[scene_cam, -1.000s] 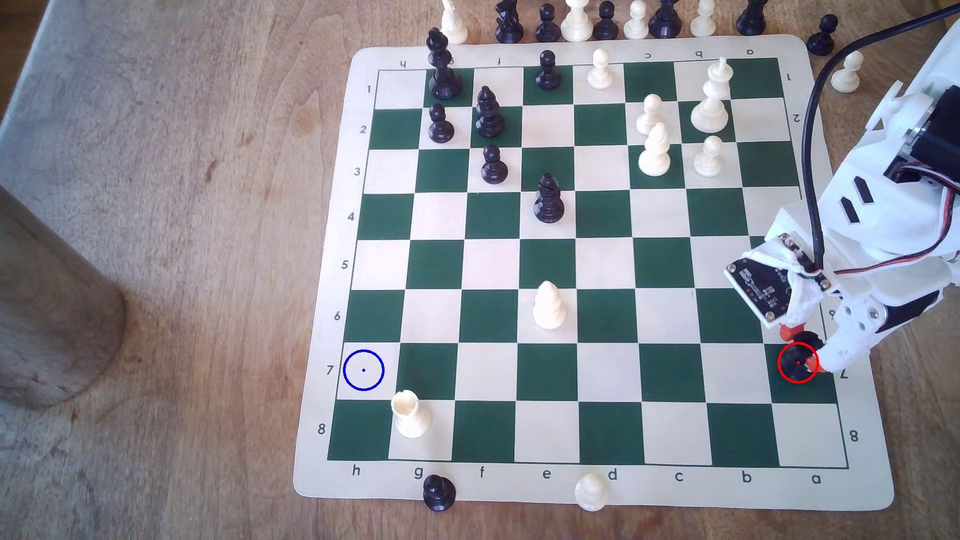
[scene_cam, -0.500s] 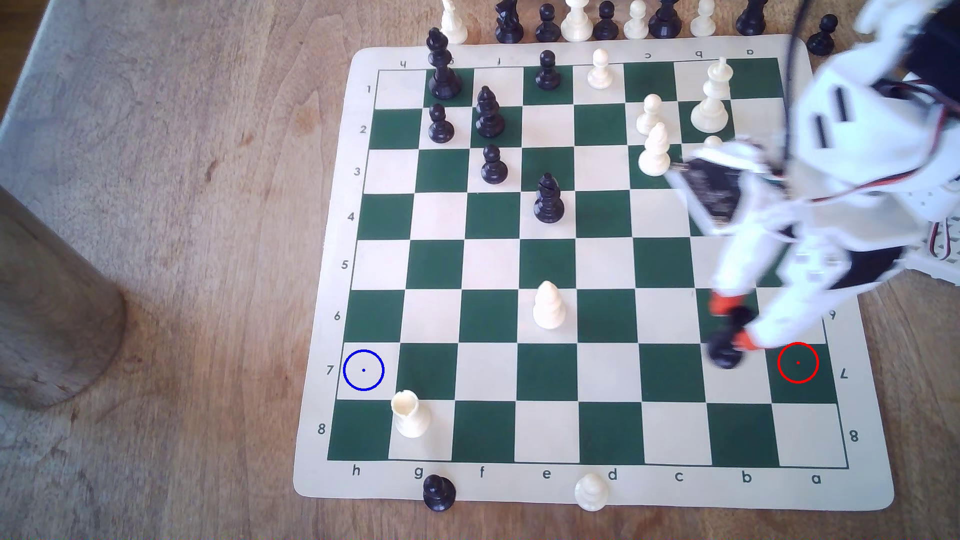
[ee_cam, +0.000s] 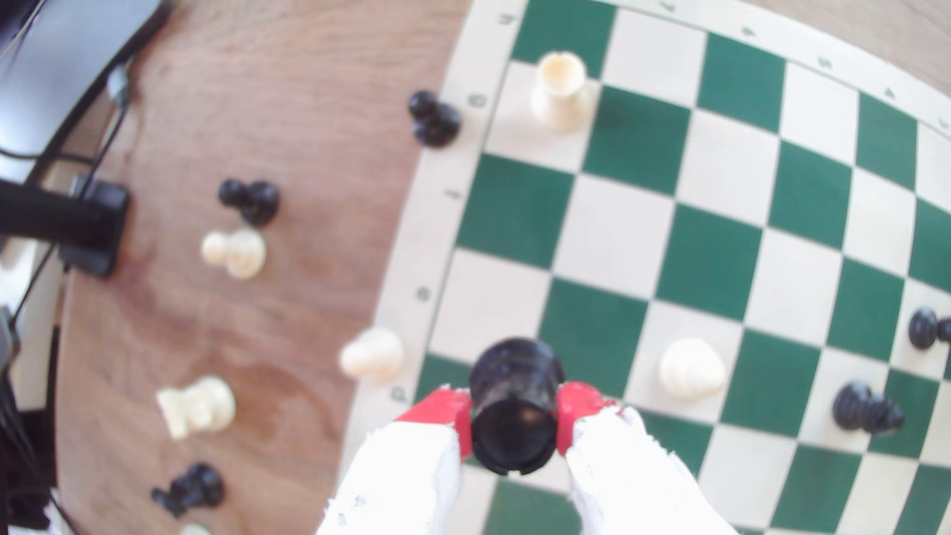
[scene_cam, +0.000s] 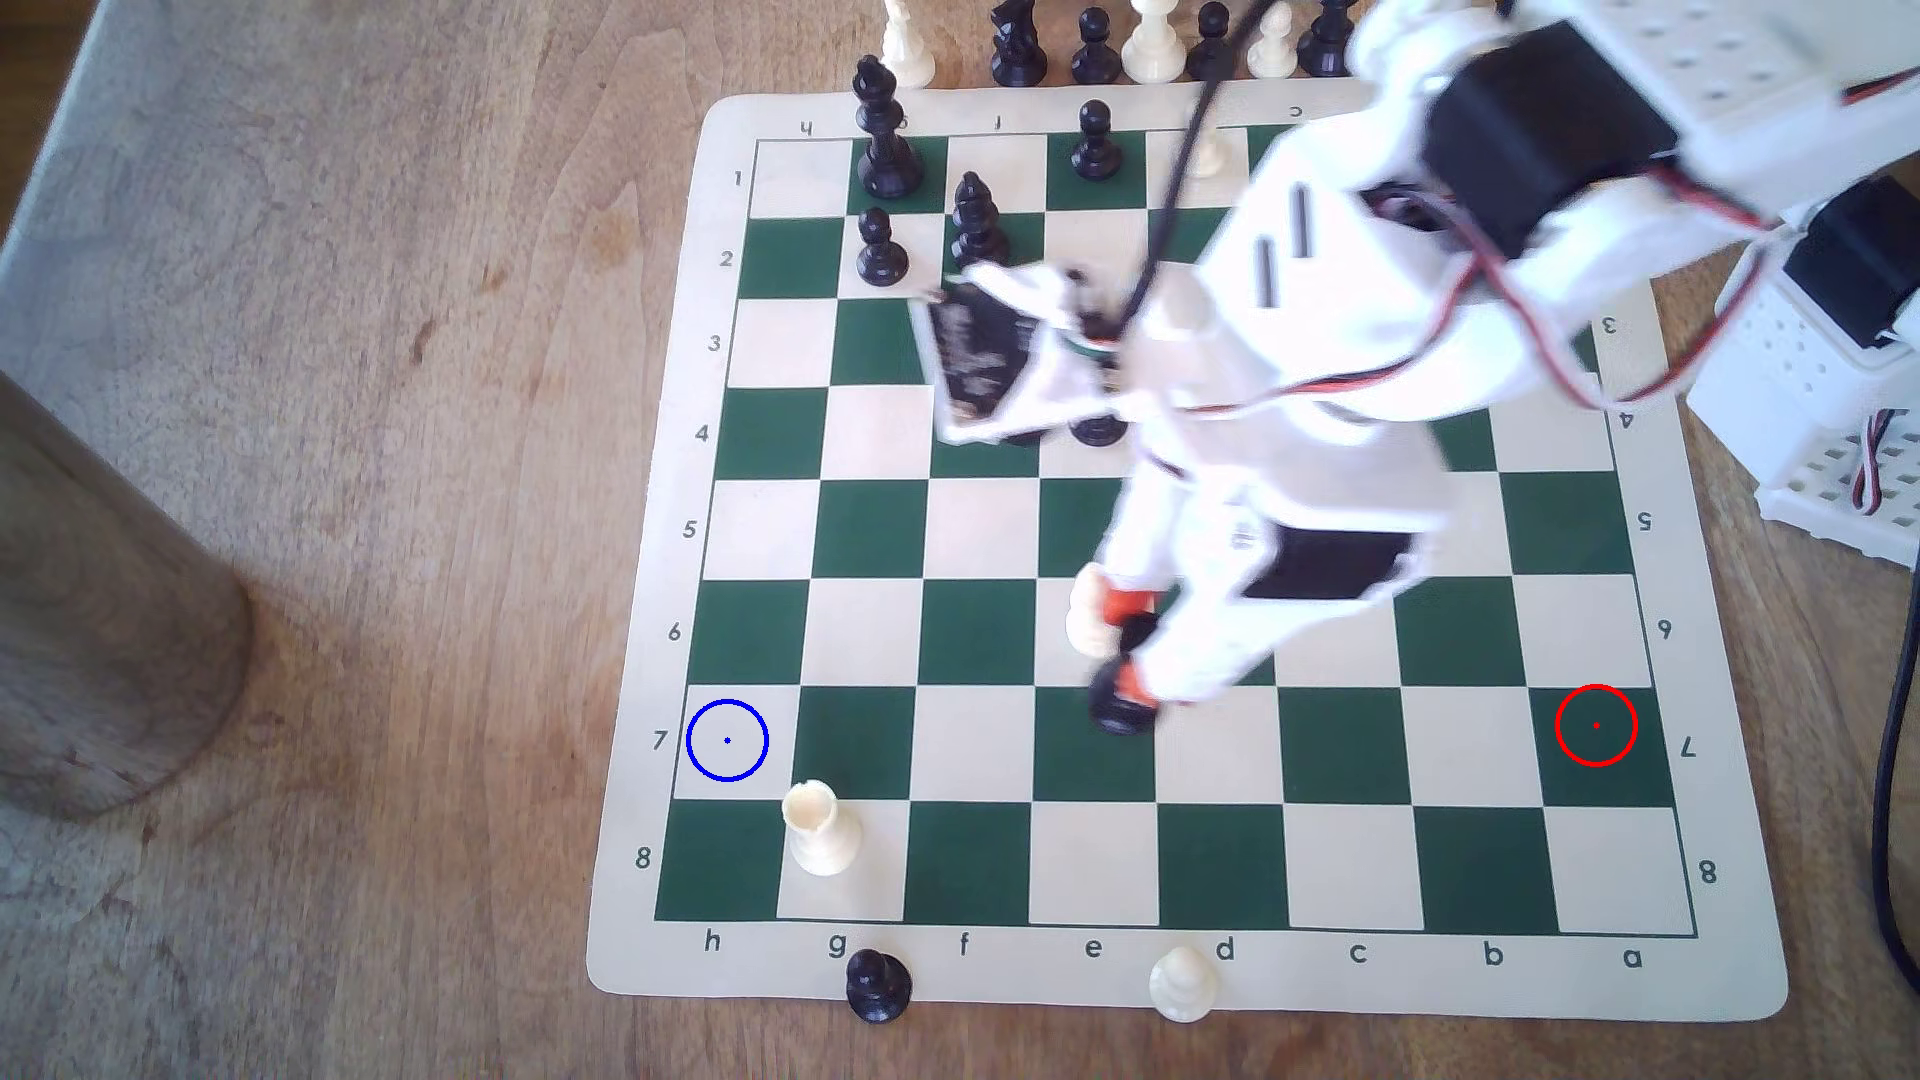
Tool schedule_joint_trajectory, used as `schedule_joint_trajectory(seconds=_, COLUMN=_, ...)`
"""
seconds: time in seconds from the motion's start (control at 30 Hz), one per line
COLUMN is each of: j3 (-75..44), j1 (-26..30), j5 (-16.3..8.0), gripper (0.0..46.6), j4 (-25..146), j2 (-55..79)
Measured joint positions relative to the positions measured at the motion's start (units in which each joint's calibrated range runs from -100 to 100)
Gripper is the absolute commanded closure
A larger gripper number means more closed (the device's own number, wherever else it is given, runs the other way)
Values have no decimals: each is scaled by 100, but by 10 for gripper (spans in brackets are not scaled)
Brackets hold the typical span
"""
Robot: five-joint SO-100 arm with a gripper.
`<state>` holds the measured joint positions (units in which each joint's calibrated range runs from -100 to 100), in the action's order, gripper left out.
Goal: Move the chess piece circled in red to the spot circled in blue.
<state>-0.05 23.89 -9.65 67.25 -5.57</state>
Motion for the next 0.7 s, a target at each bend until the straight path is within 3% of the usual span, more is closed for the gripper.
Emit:
schedule_joint_trajectory(seconds=0.4, j3=-1826, j1=-693, j5=39, gripper=464, j4=-462, j2=2003)
schedule_joint_trajectory(seconds=0.7, j3=-2720, j1=-774, j5=39, gripper=464, j4=-956, j2=2866)
